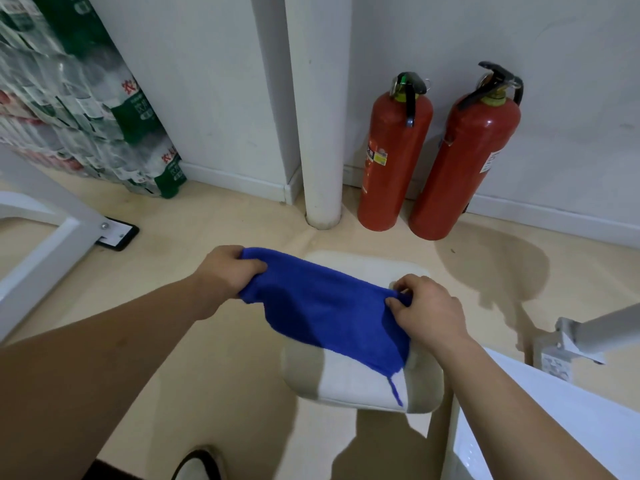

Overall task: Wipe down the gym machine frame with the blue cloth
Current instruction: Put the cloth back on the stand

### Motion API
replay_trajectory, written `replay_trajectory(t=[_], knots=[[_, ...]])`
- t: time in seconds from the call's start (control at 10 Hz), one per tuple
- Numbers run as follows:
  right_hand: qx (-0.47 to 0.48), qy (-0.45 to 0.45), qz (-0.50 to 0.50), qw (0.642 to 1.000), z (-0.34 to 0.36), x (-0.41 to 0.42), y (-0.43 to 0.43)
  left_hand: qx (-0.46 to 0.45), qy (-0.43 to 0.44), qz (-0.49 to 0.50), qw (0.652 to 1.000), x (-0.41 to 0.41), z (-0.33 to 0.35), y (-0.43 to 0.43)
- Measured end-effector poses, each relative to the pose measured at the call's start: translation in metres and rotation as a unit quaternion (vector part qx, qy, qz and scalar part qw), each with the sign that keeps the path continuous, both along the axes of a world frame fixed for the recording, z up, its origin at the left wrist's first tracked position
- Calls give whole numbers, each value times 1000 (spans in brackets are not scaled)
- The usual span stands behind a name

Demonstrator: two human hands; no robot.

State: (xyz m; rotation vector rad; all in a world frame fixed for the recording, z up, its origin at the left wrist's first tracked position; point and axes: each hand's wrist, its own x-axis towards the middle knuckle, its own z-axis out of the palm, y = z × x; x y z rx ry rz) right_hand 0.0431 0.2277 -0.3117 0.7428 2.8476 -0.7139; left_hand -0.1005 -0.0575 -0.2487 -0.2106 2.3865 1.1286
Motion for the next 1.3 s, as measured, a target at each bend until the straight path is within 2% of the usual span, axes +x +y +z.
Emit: replay_trajectory(t=[0.1, 0.2, 0.3, 0.4, 0.5, 0.6, 0.7, 0.8, 0.9, 1.0, 1.1, 1.2, 1.3], knots=[[-35, 17, -26, 999, 4, -3, -1, -29, 45, -55, 997, 8, 12, 9], [-48, 27, -30, 998, 8, -1, -3, -38, 52, -152, 986, 26, 20, 35], [-76, 44, -40, 995, 12, 4, -2, -43, 63, -207, 975, 44, 20, 69], [-112, 57, -64, 990, 14, 13, 4, -33, 57, -238, 969, 59, 8, 96], [-141, 58, -78, 985, 15, 24, 11, 42, -8, -245, 969, 73, -5, 116], [-159, 50, -85, 982, 18, 36, 14, 25, -29, -294, 955, 74, -11, 120], [-180, 39, -82, 979, 21, 42, 14, -236, 148, -429, 860, 56, -15, 104], [-256, 33, -81, 963, 22, 40, 5, -280, 110, -439, 846, 55, -18, 92], [-297, 30, -61, 953, 22, 36, -8, -236, 88, -428, 868, 66, -29, 94], [-265, 22, -36, 963, 25, 32, -14, -207, 96, -429, 874, 72, -34, 98], [-221, 24, -37, 974, 30, 33, -10, -221, 105, -441, 863, 73, -30, 90], [-216, 38, -63, 974, 34, 34, -5, -212, 122, -435, 866, 66, -18, 79], [-232, 75, -71, 967, 48, 35, -3, -169, 175, -435, 867, 62, 5, 74]])
